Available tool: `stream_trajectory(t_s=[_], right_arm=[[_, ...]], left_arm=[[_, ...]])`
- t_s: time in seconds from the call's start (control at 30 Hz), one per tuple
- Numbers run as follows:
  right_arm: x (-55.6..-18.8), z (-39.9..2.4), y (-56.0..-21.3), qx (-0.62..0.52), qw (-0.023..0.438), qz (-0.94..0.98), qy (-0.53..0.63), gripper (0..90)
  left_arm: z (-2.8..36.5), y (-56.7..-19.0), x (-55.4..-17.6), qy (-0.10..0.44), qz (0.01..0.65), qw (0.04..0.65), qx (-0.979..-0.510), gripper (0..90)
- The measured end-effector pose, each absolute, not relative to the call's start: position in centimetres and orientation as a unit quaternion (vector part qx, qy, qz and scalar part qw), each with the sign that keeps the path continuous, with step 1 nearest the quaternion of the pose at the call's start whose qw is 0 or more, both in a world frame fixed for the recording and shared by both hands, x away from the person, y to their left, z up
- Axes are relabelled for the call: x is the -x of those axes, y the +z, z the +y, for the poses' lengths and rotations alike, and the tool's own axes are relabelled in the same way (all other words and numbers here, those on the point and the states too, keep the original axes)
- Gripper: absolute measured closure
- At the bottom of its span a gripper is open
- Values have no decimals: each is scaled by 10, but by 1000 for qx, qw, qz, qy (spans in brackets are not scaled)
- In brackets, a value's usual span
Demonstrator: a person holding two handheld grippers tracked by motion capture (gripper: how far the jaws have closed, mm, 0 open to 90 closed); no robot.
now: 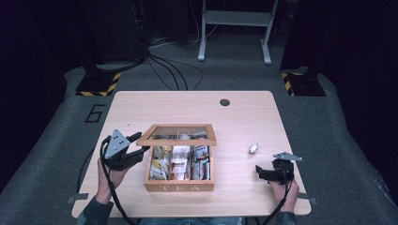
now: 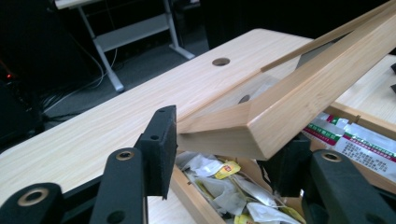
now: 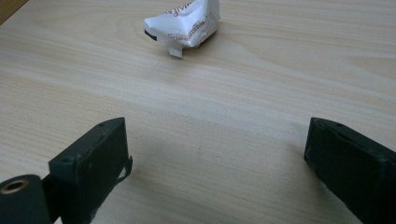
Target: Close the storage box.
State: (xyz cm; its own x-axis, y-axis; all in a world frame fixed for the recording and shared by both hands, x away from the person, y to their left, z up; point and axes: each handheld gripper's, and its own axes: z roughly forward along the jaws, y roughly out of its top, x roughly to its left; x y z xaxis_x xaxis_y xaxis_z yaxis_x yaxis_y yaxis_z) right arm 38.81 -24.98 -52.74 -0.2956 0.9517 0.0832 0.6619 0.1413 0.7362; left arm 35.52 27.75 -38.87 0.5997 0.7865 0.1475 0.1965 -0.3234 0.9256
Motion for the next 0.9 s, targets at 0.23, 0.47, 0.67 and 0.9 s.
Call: stream_trajectory(t_s=[0.23,0.47,0.67,0.9], right_arm=[[-387,-249,-527,-554,210,727,345,62],[-387,-249,-527,-553,211,729,344,63],[-387,-248,-527,-553,213,729,343,63],[-387,-247,-528,-549,217,733,339,67]], left_arm=[[282,-404,-352,283,338,487,-754,415],[285,-416,-350,265,342,494,-754,365],[285,-429,-344,262,351,493,-751,335],[286,-440,-341,252,358,491,-753,308]])
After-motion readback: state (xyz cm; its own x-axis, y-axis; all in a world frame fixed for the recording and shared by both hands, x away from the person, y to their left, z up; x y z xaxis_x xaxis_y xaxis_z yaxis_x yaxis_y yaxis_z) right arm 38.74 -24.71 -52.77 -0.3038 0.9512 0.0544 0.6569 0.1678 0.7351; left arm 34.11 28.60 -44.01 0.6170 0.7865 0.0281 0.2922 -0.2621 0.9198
